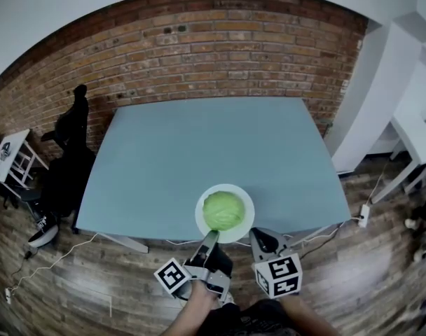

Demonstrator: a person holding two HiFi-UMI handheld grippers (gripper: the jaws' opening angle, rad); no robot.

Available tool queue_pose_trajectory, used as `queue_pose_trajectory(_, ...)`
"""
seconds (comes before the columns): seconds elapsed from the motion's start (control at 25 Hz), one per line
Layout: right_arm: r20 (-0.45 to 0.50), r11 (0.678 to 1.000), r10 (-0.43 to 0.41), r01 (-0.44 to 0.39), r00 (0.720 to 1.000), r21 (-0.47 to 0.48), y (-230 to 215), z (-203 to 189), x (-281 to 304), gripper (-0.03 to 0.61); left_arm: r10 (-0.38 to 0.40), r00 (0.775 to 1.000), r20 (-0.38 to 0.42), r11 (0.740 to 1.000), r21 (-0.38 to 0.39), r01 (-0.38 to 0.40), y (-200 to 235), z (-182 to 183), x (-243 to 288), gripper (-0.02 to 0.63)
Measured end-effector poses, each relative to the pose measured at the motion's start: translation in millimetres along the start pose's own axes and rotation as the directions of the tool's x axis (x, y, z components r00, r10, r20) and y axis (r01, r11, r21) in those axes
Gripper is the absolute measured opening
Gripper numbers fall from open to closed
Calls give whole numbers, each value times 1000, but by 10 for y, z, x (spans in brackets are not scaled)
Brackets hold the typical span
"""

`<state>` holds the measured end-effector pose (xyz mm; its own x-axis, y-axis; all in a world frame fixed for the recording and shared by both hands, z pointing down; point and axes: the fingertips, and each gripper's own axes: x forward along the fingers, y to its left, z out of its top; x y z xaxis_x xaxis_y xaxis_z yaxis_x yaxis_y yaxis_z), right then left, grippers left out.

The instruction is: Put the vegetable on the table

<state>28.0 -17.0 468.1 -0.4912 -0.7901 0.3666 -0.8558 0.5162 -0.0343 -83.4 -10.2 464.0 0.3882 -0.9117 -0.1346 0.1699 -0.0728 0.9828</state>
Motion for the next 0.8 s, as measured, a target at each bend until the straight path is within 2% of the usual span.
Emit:
queue_pose_trajectory(0.32,9,1000,-8,8,1000,-9,73,51,132,8,19,999,-26,1000,12,-18,87,72,30,9)
queue_pose_trajectory(0.8,17,1000,-11,11,1000,-6,-20,58,339,8,36,999,-14,999,16,-36,204,251,159,9)
